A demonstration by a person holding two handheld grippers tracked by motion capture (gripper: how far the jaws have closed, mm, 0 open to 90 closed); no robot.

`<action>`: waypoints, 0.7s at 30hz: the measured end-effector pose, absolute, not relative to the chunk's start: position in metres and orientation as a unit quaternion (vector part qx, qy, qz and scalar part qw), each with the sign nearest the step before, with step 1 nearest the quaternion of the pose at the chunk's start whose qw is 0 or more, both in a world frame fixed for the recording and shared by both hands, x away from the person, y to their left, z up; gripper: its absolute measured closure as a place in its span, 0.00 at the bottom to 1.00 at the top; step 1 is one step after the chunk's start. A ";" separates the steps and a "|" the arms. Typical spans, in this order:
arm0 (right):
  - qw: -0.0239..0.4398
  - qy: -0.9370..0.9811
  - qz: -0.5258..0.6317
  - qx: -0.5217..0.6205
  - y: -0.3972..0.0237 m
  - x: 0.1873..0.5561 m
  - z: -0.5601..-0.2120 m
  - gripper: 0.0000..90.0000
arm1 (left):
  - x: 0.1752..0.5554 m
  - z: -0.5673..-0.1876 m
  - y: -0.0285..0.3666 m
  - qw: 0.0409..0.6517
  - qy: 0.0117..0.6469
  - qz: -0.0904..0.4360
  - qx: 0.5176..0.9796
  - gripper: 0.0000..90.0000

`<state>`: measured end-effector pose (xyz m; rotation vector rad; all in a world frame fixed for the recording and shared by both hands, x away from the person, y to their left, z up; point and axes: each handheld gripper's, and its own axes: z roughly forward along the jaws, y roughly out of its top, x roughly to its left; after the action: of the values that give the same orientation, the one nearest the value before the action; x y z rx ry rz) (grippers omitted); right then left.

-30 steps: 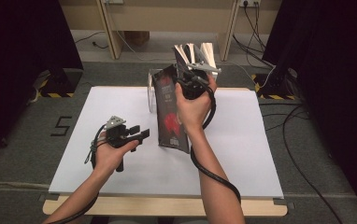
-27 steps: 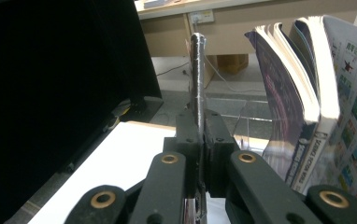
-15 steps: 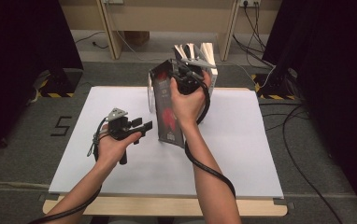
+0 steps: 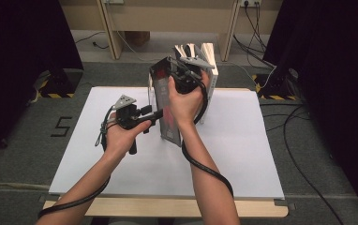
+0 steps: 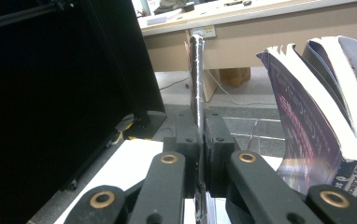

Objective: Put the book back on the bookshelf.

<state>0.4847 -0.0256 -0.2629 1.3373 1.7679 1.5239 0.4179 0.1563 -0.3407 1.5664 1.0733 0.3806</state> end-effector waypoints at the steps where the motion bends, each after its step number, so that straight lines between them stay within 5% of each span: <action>1: 0.225 0.641 0.551 0.484 -0.026 0.484 -0.263 0.96 | 0.418 -0.339 0.155 0.566 0.456 0.163 0.667 0.50; 21: 0.222 0.647 0.540 0.490 -0.017 0.474 -0.263 0.94 | 0.426 -0.313 0.132 0.574 0.449 0.167 0.665 0.48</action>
<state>0.4741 -0.0170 -0.2625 1.3522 1.7886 1.4919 0.4256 0.1324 -0.3131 1.5580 1.0514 0.3903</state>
